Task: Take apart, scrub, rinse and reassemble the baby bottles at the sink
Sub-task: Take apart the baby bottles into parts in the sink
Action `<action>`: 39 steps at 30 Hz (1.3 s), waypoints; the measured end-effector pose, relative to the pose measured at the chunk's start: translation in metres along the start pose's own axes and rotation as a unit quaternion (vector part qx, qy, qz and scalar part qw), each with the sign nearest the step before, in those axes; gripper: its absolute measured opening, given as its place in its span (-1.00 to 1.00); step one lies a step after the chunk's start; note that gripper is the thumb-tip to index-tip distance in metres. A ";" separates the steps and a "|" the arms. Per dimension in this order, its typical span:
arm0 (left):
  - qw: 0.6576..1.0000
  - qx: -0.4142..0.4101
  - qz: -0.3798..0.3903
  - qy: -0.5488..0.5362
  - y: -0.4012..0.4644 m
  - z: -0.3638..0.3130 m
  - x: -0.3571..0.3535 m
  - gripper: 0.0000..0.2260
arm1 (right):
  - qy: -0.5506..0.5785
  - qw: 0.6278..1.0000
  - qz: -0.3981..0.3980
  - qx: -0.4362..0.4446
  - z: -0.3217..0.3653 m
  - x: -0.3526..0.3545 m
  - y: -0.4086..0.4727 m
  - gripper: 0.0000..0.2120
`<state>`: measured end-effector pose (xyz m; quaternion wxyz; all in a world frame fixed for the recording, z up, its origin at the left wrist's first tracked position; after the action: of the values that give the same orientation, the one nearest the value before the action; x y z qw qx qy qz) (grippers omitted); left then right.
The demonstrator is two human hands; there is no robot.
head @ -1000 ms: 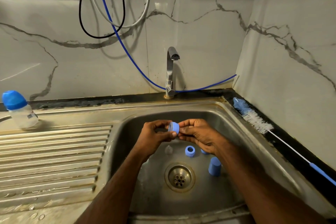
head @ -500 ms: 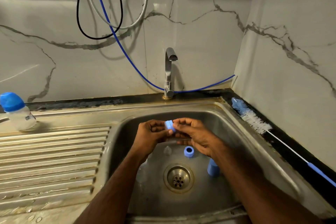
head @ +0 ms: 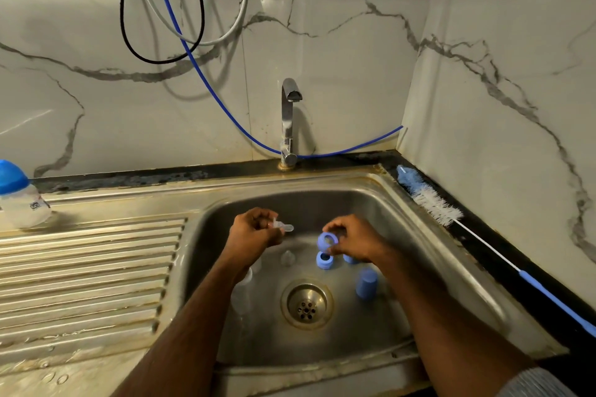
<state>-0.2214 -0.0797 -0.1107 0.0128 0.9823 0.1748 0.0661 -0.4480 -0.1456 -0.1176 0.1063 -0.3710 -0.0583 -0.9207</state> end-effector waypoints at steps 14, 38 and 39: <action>0.999 0.044 0.028 -0.006 -0.004 -0.001 -0.004 -0.73 | -0.382 0.914 0.139 -0.012 -0.025 -0.032 -0.008 -0.68; 0.993 -0.011 0.008 0.114 0.003 0.000 0.001 -0.71 | 0.155 0.975 -0.041 0.157 0.046 -0.020 -0.001 -0.71; 0.992 -0.016 0.011 0.124 0.003 0.000 0.000 -0.72 | 0.156 0.973 -0.036 0.165 0.050 -0.021 -0.003 -0.72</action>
<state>-0.2201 -0.0819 -0.1105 0.0063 0.9680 0.1630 0.1906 -0.4002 -0.1298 -0.0964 0.1404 -0.1975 -0.2059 -0.9481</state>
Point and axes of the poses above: each hand's wrist, its own y-axis towards the middle knuckle, its own x-axis out of the back of the hand, z = x × y, the point moved 2 cm from there along y, towards the middle knuckle, and after that the axes turned 7 degrees about -z, right-handed, at the moved point
